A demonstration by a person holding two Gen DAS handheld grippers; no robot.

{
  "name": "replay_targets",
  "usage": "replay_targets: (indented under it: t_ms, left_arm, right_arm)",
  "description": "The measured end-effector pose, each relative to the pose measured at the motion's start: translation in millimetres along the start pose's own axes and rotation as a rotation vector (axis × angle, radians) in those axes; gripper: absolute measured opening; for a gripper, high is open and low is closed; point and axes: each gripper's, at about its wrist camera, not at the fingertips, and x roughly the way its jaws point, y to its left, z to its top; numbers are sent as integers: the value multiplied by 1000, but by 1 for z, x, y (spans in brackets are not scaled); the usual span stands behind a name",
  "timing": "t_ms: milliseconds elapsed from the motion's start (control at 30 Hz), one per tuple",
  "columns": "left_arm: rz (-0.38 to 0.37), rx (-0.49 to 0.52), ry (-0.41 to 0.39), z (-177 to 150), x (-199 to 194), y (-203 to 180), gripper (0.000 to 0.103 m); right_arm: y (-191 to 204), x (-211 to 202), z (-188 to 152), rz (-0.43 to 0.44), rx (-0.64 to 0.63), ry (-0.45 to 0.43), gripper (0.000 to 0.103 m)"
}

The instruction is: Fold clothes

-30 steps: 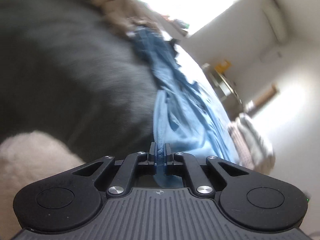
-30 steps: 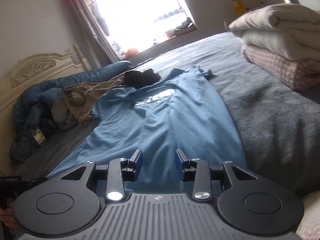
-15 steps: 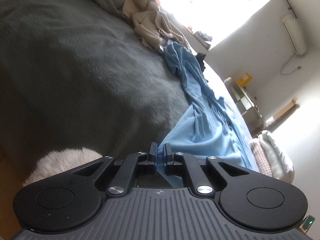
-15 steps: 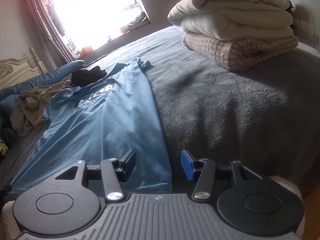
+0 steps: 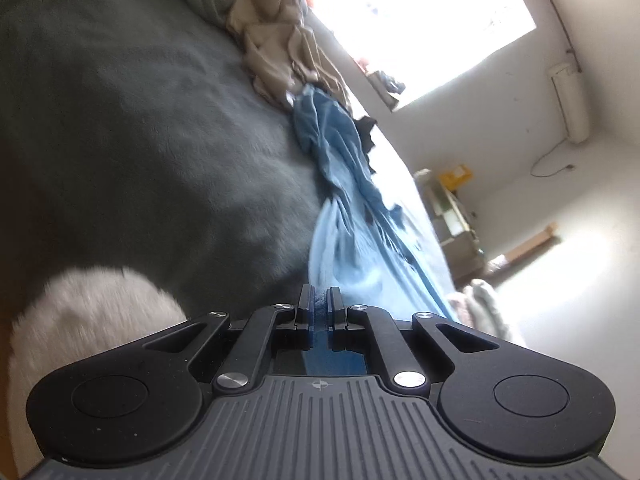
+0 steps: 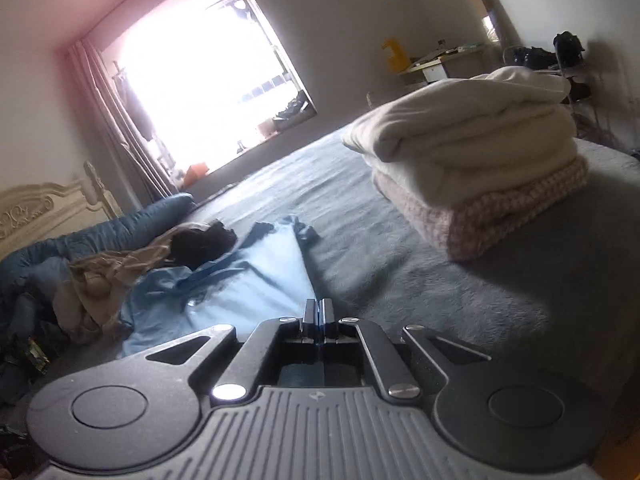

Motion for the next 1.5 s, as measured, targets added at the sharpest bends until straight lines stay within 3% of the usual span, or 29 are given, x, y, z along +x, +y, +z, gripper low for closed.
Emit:
replay_targets:
  t_ms: [133, 200, 233, 300, 400, 467, 567, 767, 900, 1067, 1200, 1233, 1267, 1300, 1367, 1500]
  left_arm:
    - [83, 26, 49, -18, 14, 14, 4]
    - [103, 73, 48, -24, 15, 17, 4]
    - [95, 106, 40, -24, 15, 15, 4]
    - [69, 164, 25, -23, 13, 11, 4]
    - [12, 183, 8, -18, 14, 14, 4]
    - [-24, 187, -5, -14, 16, 13, 4]
    - [-72, 192, -29, -8, 18, 12, 4]
    - [-151, 190, -50, -5, 21, 9, 4]
    - [-180, 177, -50, -12, 16, 10, 4]
    - [-193, 187, -48, -20, 9, 7, 4]
    - [-175, 185, -52, -23, 7, 8, 4]
    - [-173, 177, -51, -24, 6, 9, 4]
    - [-170, 170, -49, -24, 6, 11, 4]
    - [-163, 168, -45, -25, 7, 11, 4]
    - [-154, 160, -38, -27, 7, 14, 4]
    - [-145, 161, -30, -27, 9, 18, 4]
  right_arm:
    - [-25, 47, -24, -153, 3, 180, 1]
    - [-29, 54, -32, -290, -39, 190, 5]
    - [-27, 50, -29, -306, -52, 165, 5]
    - [-20, 34, -18, -278, -29, 93, 15]
    - [21, 32, 7, -208, -112, 31, 18]
    - [68, 46, 19, -114, -233, 25, 20]
    - [154, 84, 28, 87, -410, 41, 35]
    - [323, 195, 16, 387, -691, 170, 42]
    - [409, 283, -14, 440, -785, 303, 46]
    - [478, 370, -51, 335, -883, 360, 47]
    - [497, 424, -73, 187, -927, 374, 44]
    - [498, 434, -75, 161, -919, 391, 38]
    - [498, 444, -75, 136, -897, 410, 21]
    - [494, 444, -69, 146, -857, 409, 3]
    - [485, 444, -56, 167, -777, 405, 2]
    - [440, 408, 13, 354, -496, 300, 2]
